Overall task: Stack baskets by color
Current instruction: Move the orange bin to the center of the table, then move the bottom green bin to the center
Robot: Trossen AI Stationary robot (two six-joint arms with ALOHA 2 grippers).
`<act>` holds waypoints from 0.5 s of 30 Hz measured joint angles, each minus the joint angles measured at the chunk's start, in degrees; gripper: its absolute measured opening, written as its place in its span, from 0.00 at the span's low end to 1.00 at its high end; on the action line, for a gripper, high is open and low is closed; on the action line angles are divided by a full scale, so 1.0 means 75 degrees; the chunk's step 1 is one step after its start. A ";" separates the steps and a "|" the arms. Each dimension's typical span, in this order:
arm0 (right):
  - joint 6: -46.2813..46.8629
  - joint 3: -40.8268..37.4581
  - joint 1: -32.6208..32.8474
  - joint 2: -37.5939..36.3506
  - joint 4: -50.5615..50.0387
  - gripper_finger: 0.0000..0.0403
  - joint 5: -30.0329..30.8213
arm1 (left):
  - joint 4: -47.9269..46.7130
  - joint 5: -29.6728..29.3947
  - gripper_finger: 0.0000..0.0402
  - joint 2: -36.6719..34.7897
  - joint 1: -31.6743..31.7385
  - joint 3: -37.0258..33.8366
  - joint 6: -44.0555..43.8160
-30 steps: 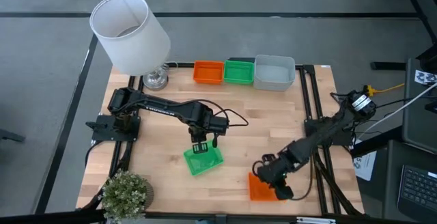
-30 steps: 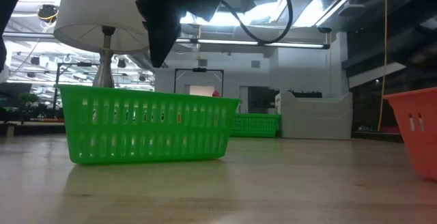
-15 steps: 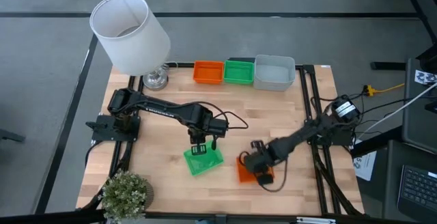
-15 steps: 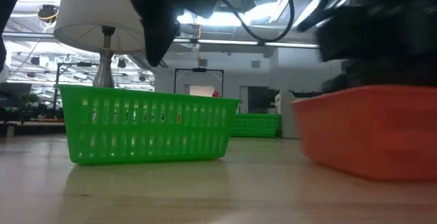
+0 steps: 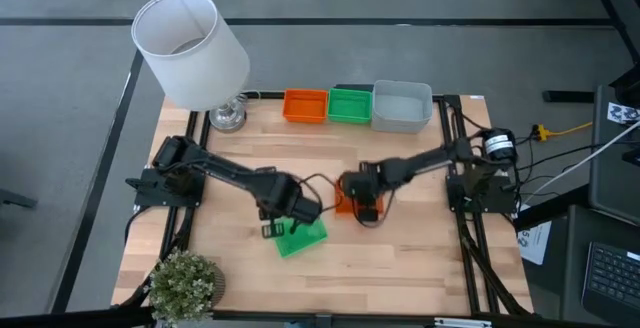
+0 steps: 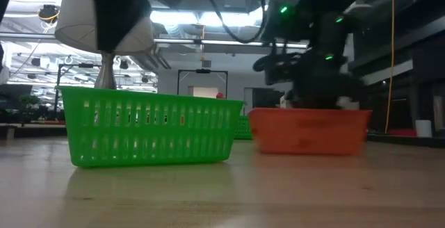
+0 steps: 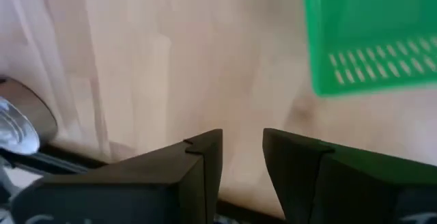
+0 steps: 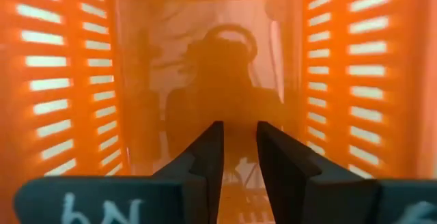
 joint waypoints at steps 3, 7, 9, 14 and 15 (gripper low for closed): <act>-0.0340 -0.0009 -0.0657 0.0004 0.0408 0.23 0.0005 | -0.0254 -0.0054 0.25 -0.0093 -0.0395 -0.0001 -0.0537; -0.0773 -0.0009 -0.1386 0.0004 0.1340 0.23 -0.0523 | -0.0173 -0.0405 0.25 -0.0085 -0.0837 -0.0001 -0.0811; -0.0920 -0.0009 -0.1675 0.0073 0.2052 0.23 -0.0930 | 0.0007 -0.0510 0.25 -0.0088 -0.0955 -0.0001 -0.0896; -0.0509 -0.0008 -0.2174 0.0375 0.5141 0.23 -0.1154 | 0.0573 -0.0715 0.25 -0.0088 -0.0992 0.0002 -0.0916; -0.0349 0.0003 -0.2243 0.0377 0.5663 0.23 -0.1218 | 0.0583 -0.0738 0.25 -0.0088 -0.0992 0.0002 -0.0918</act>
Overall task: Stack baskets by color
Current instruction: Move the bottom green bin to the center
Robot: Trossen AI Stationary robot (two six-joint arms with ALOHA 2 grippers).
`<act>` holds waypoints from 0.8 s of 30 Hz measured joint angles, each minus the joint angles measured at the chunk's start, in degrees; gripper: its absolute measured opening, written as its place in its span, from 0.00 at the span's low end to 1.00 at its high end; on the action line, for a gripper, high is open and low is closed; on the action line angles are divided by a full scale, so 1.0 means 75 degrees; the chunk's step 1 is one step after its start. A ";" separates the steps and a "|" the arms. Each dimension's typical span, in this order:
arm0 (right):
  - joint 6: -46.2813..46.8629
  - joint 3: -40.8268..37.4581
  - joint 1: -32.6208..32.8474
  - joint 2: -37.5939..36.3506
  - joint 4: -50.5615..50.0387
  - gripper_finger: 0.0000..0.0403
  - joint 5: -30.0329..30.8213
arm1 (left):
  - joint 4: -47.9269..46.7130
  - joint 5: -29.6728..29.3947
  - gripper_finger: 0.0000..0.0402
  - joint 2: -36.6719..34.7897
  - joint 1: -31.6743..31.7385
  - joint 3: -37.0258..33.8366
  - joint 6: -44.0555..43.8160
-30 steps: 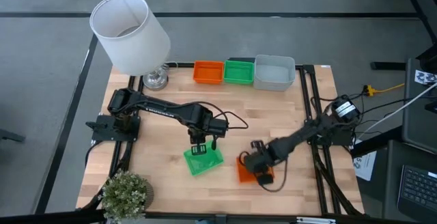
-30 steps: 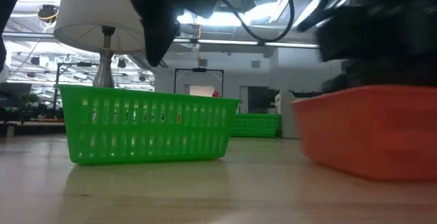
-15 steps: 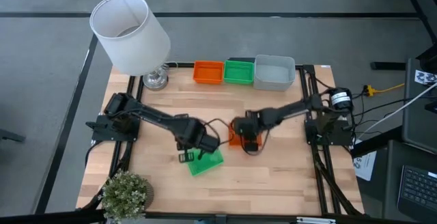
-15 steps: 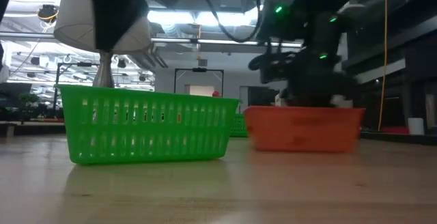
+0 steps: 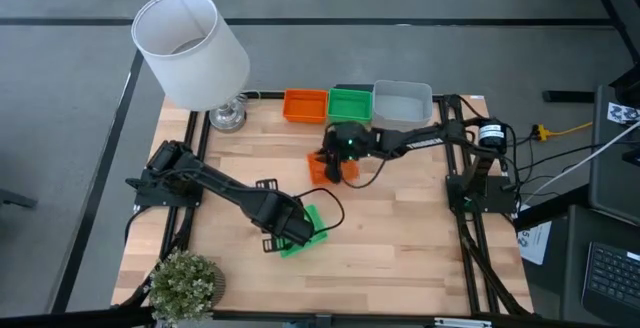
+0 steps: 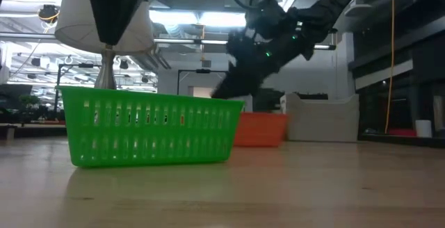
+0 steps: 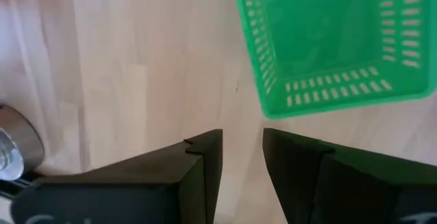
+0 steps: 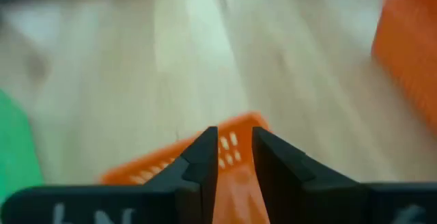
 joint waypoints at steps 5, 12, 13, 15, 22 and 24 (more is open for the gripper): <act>0.0392 0.0006 -0.0162 -0.0432 0.0598 0.23 -0.1017 | 0.0003 -0.0030 0.25 0.0000 0.0000 0.0000 -0.0016; 0.0481 0.0006 -0.0115 -0.2335 -0.2336 0.23 -0.0601 | 0.0785 -0.0411 0.25 0.0000 -0.0009 0.0000 0.0176; 0.0481 0.0006 -0.0085 -0.2737 -0.2864 0.23 -0.0270 | 0.1071 -0.0410 0.25 0.0000 -0.0006 0.0000 0.0261; 0.0519 0.0009 0.0013 -0.3503 -0.3885 0.23 0.0370 | 0.1695 -0.0413 0.25 0.0023 -0.0006 0.0000 0.0519; 0.1261 0.0018 0.0621 -0.5867 -0.6200 0.23 0.0847 | 0.2846 -0.0581 0.25 0.0061 0.0164 -0.0350 0.0767; 0.1452 0.0018 0.0843 -0.6357 -0.6753 0.23 0.0847 | 0.2829 0.0032 0.25 0.0058 0.0253 -0.0497 0.0676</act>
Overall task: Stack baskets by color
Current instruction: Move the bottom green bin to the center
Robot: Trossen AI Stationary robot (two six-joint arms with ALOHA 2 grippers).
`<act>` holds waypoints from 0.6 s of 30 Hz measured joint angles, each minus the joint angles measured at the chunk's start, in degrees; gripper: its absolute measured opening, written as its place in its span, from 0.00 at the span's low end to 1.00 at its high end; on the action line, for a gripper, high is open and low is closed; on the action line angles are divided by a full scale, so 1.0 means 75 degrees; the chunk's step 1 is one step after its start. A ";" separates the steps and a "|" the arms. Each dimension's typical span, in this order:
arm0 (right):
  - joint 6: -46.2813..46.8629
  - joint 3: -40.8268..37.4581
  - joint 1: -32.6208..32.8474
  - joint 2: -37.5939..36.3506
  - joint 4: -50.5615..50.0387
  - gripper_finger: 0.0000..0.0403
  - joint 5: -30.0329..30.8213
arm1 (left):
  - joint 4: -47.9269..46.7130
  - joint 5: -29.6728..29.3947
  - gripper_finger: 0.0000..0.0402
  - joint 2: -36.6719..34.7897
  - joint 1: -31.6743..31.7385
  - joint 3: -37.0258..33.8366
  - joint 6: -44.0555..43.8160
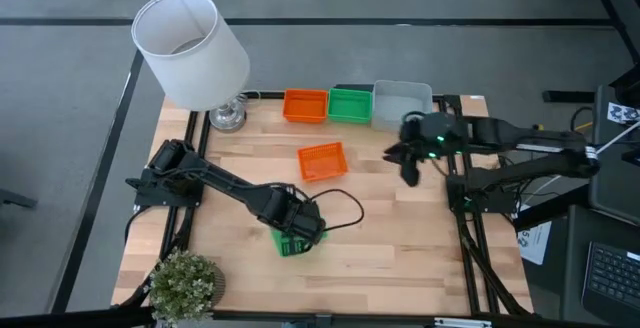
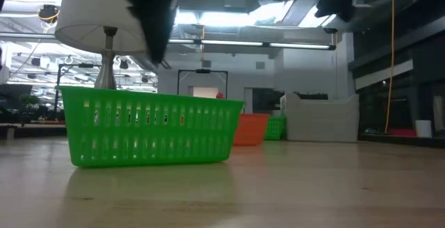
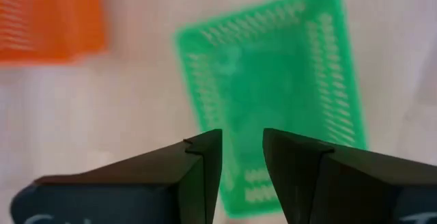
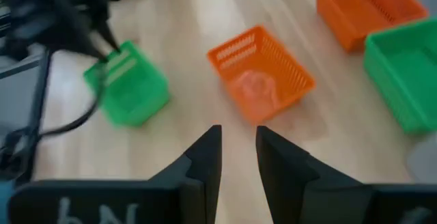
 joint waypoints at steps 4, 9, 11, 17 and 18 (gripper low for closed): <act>0.0489 0.0000 0.0413 -0.0675 -0.0985 0.23 0.0004 | 0.0471 0.0817 0.25 0.0000 -0.0007 -0.0548 -0.0074; 0.0762 0.0000 0.0731 -0.1111 -0.1263 0.23 0.0010 | 0.2602 0.1288 0.25 0.0216 0.0205 -0.1584 -0.0014; 0.0759 0.0000 0.0803 -0.1174 -0.1212 0.23 0.0010 | 0.3009 0.1229 0.25 0.0452 0.0404 -0.1718 0.0262; 0.0713 -0.0002 0.0829 -0.1177 -0.1012 0.23 0.0249 | 0.6555 -0.0077 0.25 0.1221 0.1653 -0.1332 0.1804; 0.0716 -0.0001 0.0829 -0.1177 -0.1011 0.23 0.0305 | 0.6974 0.0032 0.25 0.1242 0.1855 -0.1175 0.1980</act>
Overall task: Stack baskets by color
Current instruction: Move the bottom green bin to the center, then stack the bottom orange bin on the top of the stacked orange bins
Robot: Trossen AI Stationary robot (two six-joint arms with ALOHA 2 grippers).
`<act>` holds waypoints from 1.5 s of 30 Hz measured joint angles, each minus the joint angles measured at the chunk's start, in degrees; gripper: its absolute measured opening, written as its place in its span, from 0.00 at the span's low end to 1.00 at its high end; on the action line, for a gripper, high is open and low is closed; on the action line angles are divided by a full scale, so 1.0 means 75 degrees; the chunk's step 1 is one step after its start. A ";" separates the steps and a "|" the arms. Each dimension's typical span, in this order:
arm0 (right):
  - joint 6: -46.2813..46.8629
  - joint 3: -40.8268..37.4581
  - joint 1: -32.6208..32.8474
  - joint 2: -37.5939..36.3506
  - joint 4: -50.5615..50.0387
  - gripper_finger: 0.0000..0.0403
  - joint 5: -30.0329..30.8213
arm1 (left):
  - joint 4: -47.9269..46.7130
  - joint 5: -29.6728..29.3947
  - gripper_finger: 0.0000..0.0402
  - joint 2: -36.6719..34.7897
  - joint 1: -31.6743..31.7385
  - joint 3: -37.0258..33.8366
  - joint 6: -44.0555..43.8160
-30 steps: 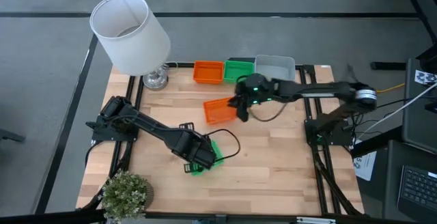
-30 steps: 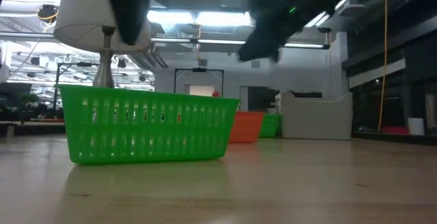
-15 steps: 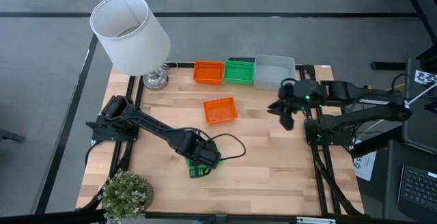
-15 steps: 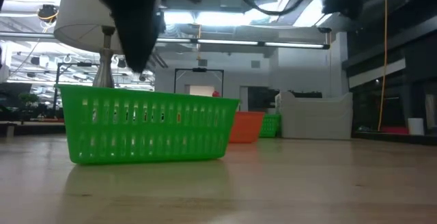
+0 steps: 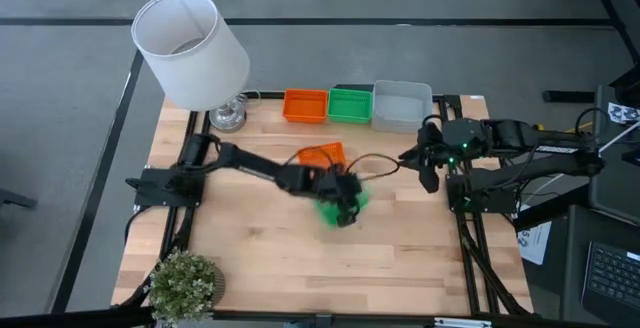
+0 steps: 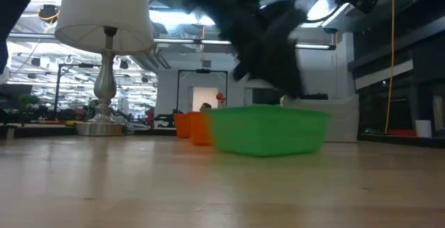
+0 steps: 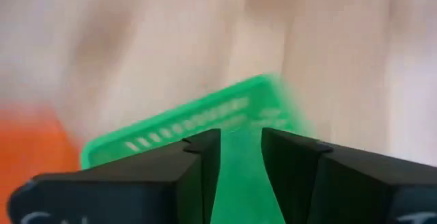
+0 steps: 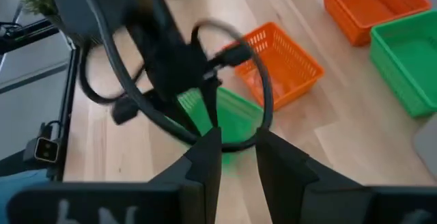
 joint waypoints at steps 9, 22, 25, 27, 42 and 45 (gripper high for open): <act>0.0240 -0.0002 0.0044 -0.0081 -0.1349 0.23 0.0223 | -0.2507 0.0663 0.25 -0.0248 0.0583 0.1478 0.0514; 0.1601 -0.0002 0.0044 -0.0076 -0.2875 0.23 0.1564 | -0.5459 0.0177 0.25 -0.0274 0.1071 0.1797 0.1940; 0.1557 -0.0002 0.0044 -0.0079 -0.2872 0.23 0.1572 | -0.5258 0.0376 0.25 -0.0257 0.1211 0.1797 0.2021; 0.1427 -0.0002 0.0044 -0.0079 -0.2872 0.23 0.1575 | -0.5273 0.0634 0.25 -0.0260 0.1329 0.1798 0.2154; 0.1163 -0.0002 0.0044 -0.0079 -0.2881 0.23 0.1781 | -0.4863 0.1028 0.25 -0.0260 0.1774 0.1220 0.2075; 0.1114 -0.0002 0.0044 -0.0079 -0.2884 0.23 0.1789 | -0.4878 0.1108 0.25 -0.0260 0.1784 0.1214 0.1937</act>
